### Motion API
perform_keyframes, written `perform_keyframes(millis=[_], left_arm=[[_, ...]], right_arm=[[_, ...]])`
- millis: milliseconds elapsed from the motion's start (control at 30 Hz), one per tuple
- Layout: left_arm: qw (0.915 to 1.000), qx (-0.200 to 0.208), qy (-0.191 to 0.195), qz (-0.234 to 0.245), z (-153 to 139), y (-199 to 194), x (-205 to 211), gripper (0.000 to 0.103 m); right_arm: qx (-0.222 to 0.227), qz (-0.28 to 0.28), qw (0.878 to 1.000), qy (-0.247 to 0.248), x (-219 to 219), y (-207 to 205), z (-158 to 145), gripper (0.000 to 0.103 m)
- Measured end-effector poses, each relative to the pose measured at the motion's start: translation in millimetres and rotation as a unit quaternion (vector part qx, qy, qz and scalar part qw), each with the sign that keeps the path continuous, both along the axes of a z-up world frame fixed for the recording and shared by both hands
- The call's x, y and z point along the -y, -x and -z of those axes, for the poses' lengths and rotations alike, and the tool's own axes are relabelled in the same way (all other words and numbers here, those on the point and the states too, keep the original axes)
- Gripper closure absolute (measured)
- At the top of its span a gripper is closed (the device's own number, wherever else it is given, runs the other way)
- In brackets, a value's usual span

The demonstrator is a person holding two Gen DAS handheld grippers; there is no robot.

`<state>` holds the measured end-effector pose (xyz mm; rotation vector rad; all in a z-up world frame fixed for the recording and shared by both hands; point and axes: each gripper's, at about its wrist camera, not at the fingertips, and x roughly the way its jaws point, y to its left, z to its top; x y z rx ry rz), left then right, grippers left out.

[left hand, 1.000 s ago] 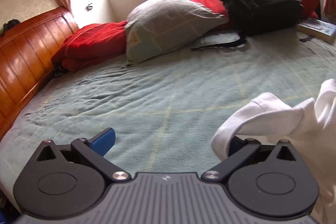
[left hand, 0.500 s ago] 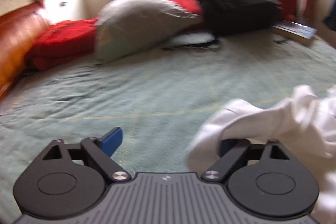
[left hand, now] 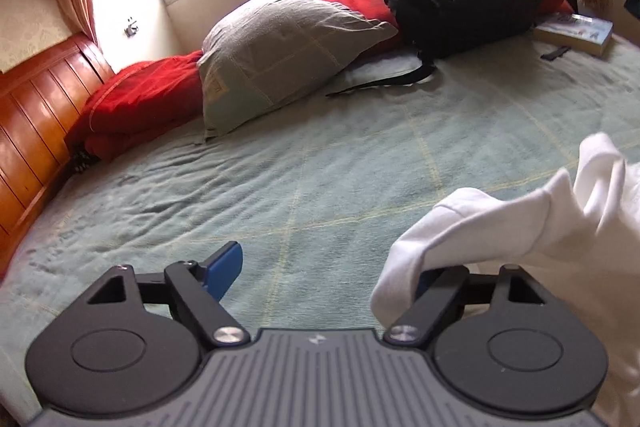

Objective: Fold clothes

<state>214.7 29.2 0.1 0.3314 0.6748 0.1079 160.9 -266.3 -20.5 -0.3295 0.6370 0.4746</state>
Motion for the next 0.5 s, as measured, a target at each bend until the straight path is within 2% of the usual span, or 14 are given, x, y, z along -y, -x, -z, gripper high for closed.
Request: perform_keyframes(millis=[100, 167, 200, 500], left_arm=[[1.0000, 0.001, -0.004, -0.009, -3.4, -5.1, -6.7, 0.021], [0.9998, 0.005, -0.010, -0.016, -6.7, -9.4, -12.2, 0.021], [0.9996, 0.009, -0.016, -0.022, -8.6, -12.4, -14.9, 0.021], [0.9955, 0.029, -0.044, -0.078, -19.9, -57.2, -54.3, 0.021]], right_arm=[[0.000, 0.001, 1.000, 0.000, 0.2, -6.0, -0.8, 0.080], [-0.003, -0.009, 1.000, 0.000, -0.6, -10.8, -0.9, 0.092], [-0.003, -0.012, 1.000, 0.002, -1.4, -13.4, -1.3, 0.093], [0.030, 0.017, 0.999, 0.031, -4.0, -56.3, -13.4, 0.094]])
